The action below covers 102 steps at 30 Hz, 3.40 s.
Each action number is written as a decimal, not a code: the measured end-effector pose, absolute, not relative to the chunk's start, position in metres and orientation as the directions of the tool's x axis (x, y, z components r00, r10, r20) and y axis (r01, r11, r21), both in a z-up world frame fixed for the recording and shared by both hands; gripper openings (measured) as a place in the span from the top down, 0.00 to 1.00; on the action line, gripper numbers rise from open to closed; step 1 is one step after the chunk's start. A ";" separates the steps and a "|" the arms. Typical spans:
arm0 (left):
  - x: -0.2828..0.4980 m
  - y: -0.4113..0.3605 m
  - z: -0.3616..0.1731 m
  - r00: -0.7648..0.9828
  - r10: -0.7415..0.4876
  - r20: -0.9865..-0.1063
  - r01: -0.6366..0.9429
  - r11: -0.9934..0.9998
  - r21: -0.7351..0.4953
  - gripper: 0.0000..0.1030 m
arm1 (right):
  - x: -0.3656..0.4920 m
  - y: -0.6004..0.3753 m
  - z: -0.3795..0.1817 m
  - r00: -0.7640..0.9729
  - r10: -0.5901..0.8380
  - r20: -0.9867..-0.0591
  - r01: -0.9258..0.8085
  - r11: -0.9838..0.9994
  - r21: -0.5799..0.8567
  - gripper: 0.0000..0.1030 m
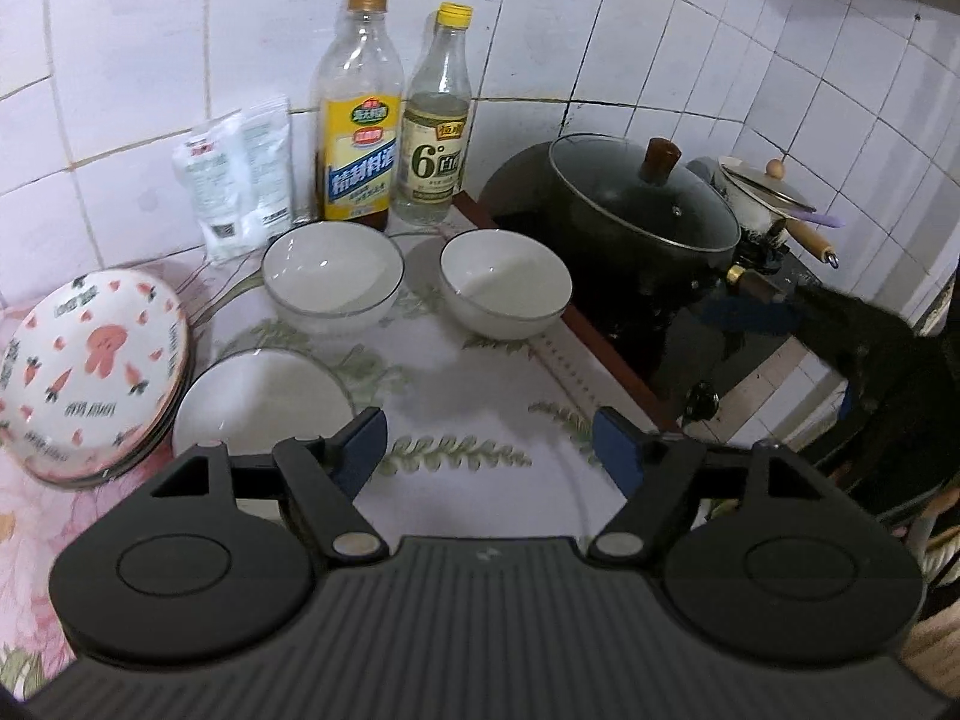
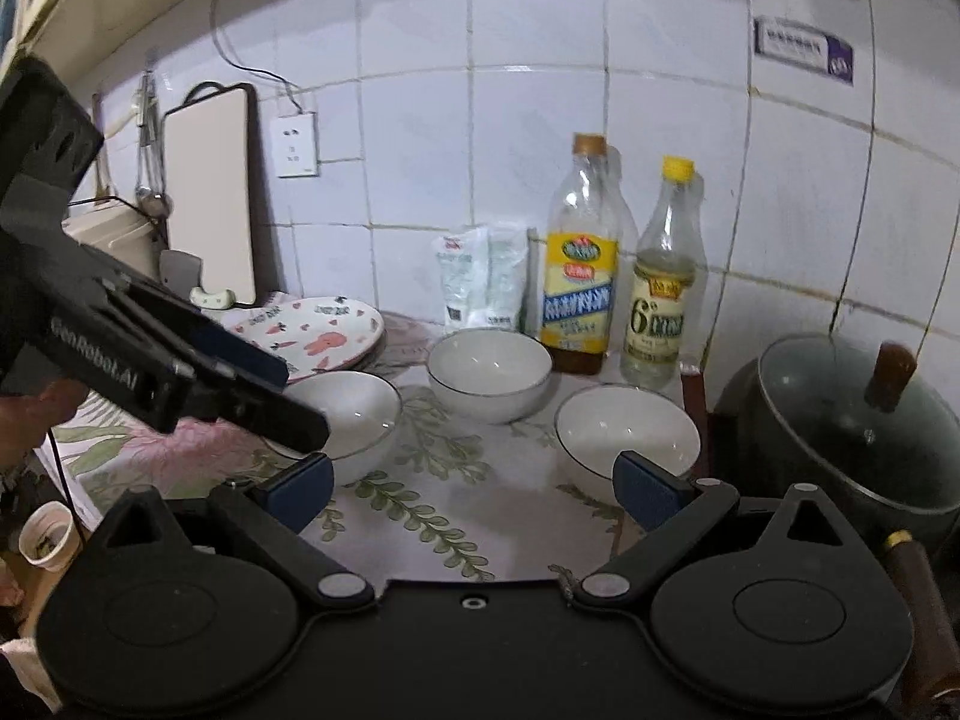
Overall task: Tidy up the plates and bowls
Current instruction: 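Move both tools to the white bowl by the bottles and grip its rim, then lift the white bowl with both tools and carry it over the first bowl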
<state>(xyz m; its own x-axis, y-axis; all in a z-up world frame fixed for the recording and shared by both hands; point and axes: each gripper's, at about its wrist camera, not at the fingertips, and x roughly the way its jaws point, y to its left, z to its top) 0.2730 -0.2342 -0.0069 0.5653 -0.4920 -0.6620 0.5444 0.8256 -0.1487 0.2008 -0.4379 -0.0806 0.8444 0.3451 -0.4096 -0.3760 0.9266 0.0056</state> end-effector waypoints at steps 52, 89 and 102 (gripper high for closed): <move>0.410 -0.329 -0.111 0.578 -0.411 -0.705 0.355 0.904 -0.236 0.74 | 0.350 -0.468 -0.186 0.832 0.242 -0.500 -0.230 0.969 0.086 0.04; 0.245 -0.165 0.015 0.690 -0.453 -0.564 0.408 0.888 -0.214 0.74 | 0.200 -0.315 -0.065 0.904 0.207 -0.375 -0.238 0.971 -0.037 0.05; 0.291 -0.114 0.003 0.617 -0.452 -0.645 0.312 0.892 -0.327 0.73 | 0.244 -0.289 -0.072 0.811 0.338 -0.477 -0.315 0.940 0.131 0.05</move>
